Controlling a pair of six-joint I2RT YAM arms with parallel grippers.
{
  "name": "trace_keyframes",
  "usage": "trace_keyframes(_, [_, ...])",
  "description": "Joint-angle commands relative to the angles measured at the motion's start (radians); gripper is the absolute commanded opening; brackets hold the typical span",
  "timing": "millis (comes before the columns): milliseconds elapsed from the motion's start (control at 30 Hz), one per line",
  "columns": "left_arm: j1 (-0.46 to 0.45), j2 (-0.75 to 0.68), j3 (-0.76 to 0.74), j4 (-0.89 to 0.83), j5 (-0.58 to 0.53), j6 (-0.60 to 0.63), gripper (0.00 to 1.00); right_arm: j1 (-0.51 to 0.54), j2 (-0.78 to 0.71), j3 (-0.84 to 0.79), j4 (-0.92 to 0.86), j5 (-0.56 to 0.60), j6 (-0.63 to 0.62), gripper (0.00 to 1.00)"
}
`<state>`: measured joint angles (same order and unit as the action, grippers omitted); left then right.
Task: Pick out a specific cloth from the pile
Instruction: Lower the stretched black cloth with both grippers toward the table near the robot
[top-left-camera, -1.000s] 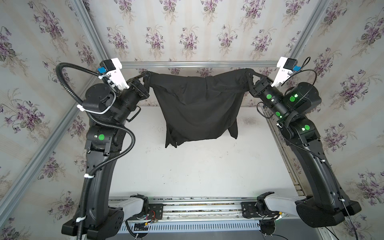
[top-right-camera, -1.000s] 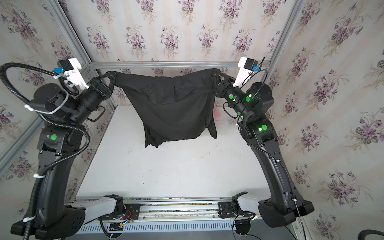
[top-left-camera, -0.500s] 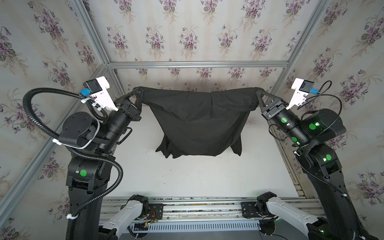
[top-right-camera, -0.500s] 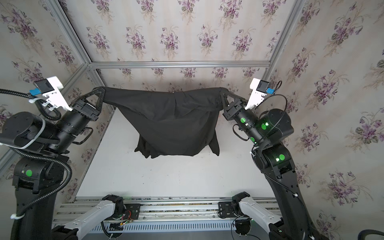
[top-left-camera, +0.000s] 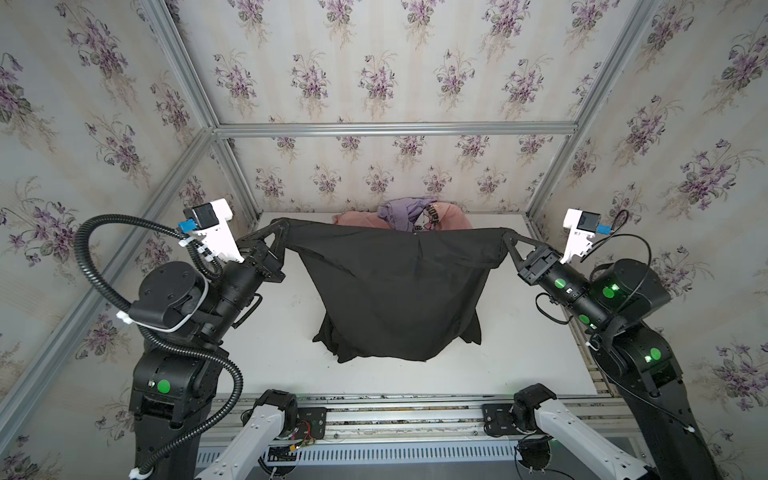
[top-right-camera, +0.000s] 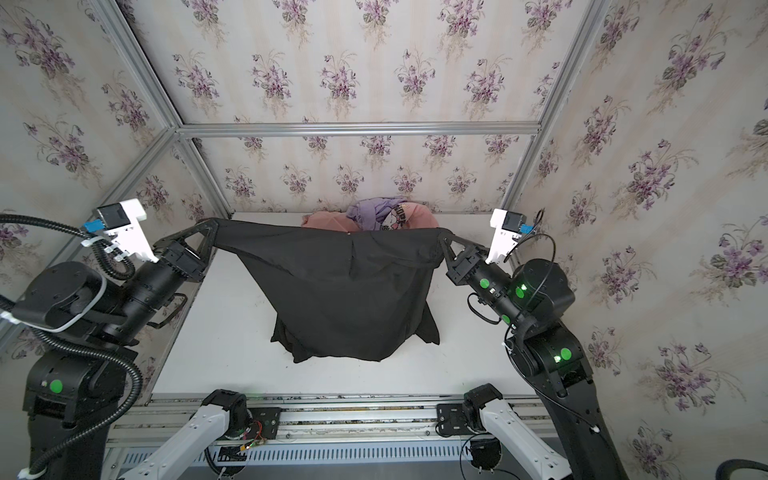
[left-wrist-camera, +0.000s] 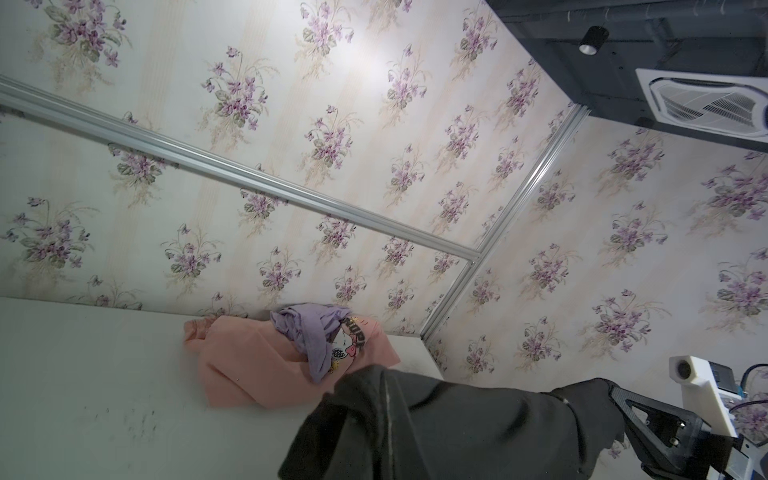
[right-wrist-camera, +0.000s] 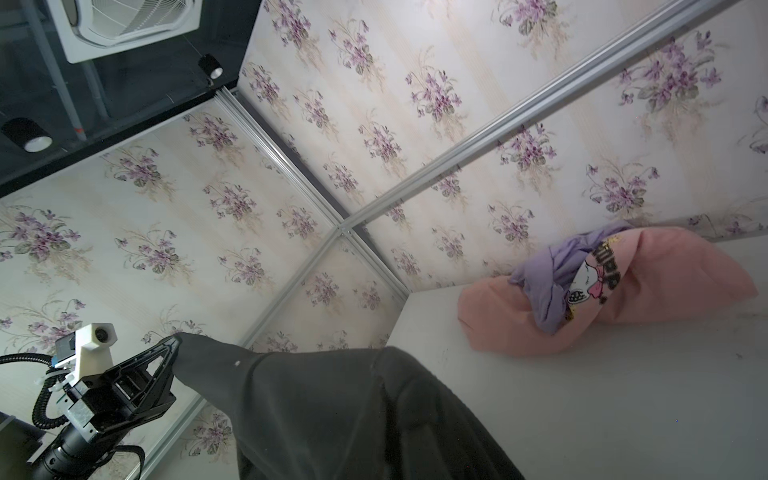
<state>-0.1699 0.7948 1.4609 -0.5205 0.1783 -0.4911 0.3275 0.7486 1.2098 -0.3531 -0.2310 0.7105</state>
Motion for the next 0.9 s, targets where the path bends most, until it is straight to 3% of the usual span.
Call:
trace_keyframes(0, [0.001, 0.014, -0.036, 0.009, -0.061, 0.044, 0.05, -0.001, 0.016, -0.033, 0.03, 0.038, 0.014, 0.01])
trace_keyframes(567, [0.003, 0.172, -0.083, 0.034, -0.113, 0.09, 0.05, -0.001, 0.138, -0.1, 0.078, 0.089, -0.049, 0.02])
trace_keyframes(867, [0.003, 0.145, -0.143, 0.033, -0.074, 0.088, 0.04, -0.004, 0.128, -0.139, 0.056, 0.092, -0.058, 0.03])
